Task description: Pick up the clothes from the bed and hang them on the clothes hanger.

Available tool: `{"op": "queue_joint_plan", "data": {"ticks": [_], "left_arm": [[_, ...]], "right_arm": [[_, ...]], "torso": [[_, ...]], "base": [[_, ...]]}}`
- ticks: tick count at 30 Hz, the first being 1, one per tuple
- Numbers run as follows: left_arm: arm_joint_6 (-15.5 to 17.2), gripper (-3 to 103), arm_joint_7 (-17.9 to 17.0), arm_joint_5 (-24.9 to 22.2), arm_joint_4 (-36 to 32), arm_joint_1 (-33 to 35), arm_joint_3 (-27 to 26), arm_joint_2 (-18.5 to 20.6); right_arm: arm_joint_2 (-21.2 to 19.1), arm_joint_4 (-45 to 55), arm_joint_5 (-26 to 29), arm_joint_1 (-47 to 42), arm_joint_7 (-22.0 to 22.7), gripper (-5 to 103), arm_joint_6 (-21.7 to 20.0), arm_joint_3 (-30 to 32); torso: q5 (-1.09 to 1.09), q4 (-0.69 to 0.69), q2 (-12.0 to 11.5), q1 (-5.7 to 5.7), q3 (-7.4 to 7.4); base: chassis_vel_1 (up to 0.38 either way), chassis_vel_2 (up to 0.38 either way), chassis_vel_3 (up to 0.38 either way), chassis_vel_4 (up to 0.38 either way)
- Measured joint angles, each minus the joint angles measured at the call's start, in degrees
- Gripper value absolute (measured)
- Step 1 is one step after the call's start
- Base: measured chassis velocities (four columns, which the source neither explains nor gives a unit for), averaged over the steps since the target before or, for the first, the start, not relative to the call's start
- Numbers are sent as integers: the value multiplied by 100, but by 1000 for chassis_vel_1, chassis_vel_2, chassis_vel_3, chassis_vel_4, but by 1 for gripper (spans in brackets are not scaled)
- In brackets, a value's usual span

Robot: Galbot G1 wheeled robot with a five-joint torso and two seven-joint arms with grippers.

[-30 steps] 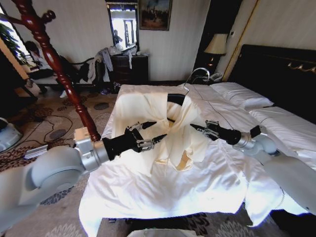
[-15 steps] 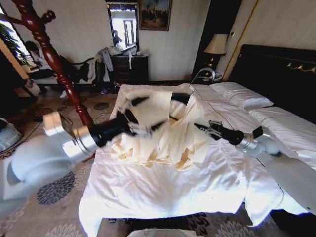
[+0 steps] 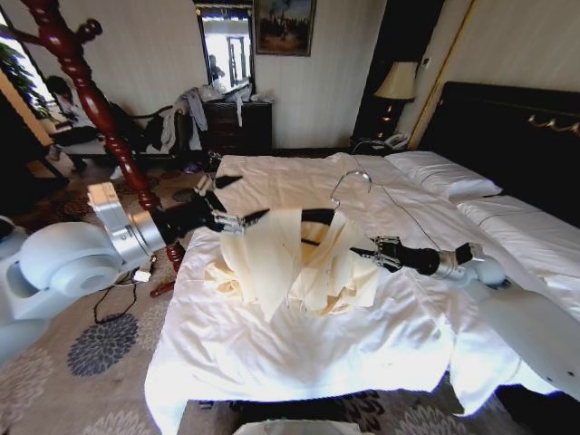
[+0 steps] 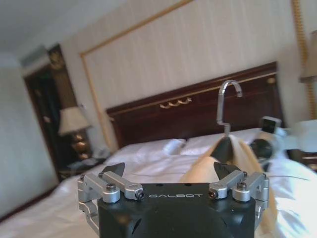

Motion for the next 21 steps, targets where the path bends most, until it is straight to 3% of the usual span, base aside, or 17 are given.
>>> {"op": "queue_joint_plan", "data": {"ticks": [8,17,21], "left_arm": [[-71,100,345,344,-15,64,608,-88],[-109,102,528,895,-107,55,1099,-134],[-127,88,657,973,-56,13,1210,-143]], "right_arm": [[-1,-30,-151,49,-410,21,54,38],[30,264,-177,11,-478,21,35,-26],[42,410,-250,0,-503,21,28,-46]], "torso": [[1,-1,0,0,0],[1,0,0,0,0],[0,0,0,0,0]], "base": [[0,0,0,0],[0,0,0,0],[0,0,0,0]]}}
